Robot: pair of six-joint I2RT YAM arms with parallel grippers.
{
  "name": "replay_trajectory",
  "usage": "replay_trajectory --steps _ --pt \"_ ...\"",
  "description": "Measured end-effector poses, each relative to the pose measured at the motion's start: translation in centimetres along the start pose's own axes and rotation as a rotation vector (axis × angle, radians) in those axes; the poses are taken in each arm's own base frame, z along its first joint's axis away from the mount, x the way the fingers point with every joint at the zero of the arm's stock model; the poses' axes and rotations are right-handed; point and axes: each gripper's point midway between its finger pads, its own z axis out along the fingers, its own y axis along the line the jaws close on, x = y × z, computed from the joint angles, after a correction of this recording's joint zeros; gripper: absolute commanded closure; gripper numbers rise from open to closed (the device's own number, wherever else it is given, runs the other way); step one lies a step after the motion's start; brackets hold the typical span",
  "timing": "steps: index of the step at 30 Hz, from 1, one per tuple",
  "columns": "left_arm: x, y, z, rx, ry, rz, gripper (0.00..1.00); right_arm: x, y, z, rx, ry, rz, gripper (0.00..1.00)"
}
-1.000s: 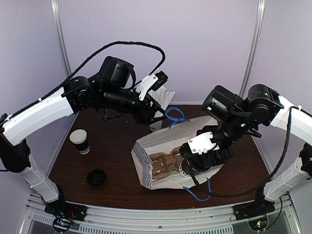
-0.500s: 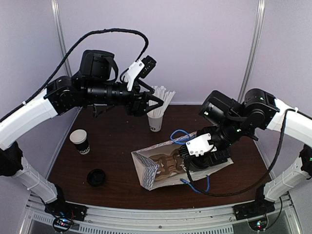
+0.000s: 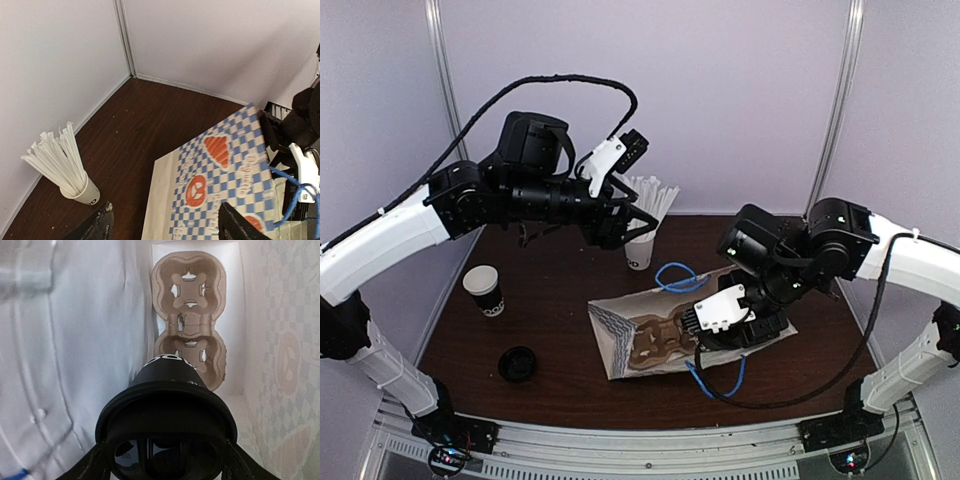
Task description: Pack the takeout coffee
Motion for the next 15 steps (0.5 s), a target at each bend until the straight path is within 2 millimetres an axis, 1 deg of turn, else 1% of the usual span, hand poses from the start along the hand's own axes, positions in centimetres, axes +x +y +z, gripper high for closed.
replay_trajectory --steps 3,5,7,8,12,15 --pt "1.0 1.4 0.0 -0.073 0.039 -0.019 0.27 0.7 0.9 0.8 -0.024 0.025 -0.007 0.49" --pt "2.0 2.5 0.1 -0.122 0.069 -0.042 0.27 0.9 1.0 0.9 -0.026 0.027 -0.007 0.49" --pt "3.6 3.4 0.5 -0.152 0.106 -0.071 0.27 0.9 1.0 0.6 -0.015 0.016 -0.004 0.49" --pt "4.9 3.7 0.8 -0.16 0.136 -0.087 0.27 0.9 1.0 0.4 -0.01 0.011 -0.003 0.49" --pt "9.1 3.9 2.7 -0.158 0.244 -0.135 0.28 1.1 0.7 0.0 0.031 -0.004 -0.002 0.51" --pt "11.2 3.4 4.3 -0.129 0.3 -0.16 0.3 1.0 0.7 0.4 0.051 0.004 -0.015 0.52"
